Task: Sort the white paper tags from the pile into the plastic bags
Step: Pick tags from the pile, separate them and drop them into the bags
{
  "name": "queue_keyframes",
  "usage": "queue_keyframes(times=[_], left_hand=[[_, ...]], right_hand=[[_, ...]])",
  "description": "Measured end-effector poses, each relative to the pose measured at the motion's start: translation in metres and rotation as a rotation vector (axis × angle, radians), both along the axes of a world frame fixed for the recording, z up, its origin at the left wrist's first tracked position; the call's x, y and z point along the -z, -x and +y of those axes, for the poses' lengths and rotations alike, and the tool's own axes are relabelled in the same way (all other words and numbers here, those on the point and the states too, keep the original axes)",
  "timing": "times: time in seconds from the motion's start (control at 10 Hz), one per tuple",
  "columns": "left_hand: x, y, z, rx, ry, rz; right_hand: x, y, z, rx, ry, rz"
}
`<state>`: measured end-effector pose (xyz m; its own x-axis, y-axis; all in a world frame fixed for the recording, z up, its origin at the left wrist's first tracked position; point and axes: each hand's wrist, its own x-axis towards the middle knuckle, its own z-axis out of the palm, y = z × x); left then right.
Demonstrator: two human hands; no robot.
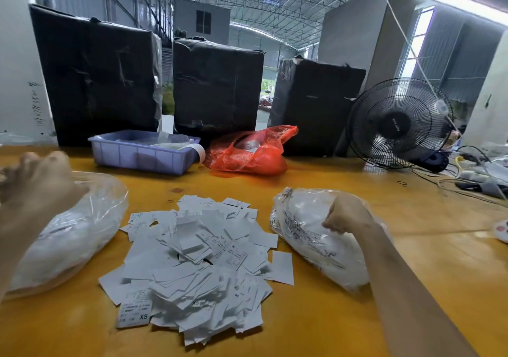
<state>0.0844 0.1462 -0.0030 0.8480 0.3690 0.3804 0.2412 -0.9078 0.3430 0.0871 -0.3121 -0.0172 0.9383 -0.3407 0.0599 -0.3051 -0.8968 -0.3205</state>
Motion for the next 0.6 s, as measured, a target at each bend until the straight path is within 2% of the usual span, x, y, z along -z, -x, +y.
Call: queue_keyframes(times=[0.2, 0.3, 0.4, 0.5, 0.6], left_hand=[[-0.016, 0.022, -0.06, 0.031, -0.06, -0.154], [-0.017, 0.029, -0.09, 0.205, -0.016, -0.232], [-0.017, 0.042, -0.116, 0.417, 0.097, -0.279], [-0.015, 0.053, -0.143, 0.656, 0.387, -0.168], [-0.013, 0.058, -0.161, 0.825, 0.986, 0.105]], right_hand=[[-0.011, 0.003, 0.001, -0.004, 0.09, -0.065], [-0.026, 0.002, 0.003, -0.058, 0.032, -0.179], [-0.044, 0.013, 0.02, -0.188, -0.22, -0.315], [-0.061, 0.031, 0.051, -0.437, -0.755, -0.271], [-0.061, 0.038, 0.084, -0.593, -0.934, -0.078]])
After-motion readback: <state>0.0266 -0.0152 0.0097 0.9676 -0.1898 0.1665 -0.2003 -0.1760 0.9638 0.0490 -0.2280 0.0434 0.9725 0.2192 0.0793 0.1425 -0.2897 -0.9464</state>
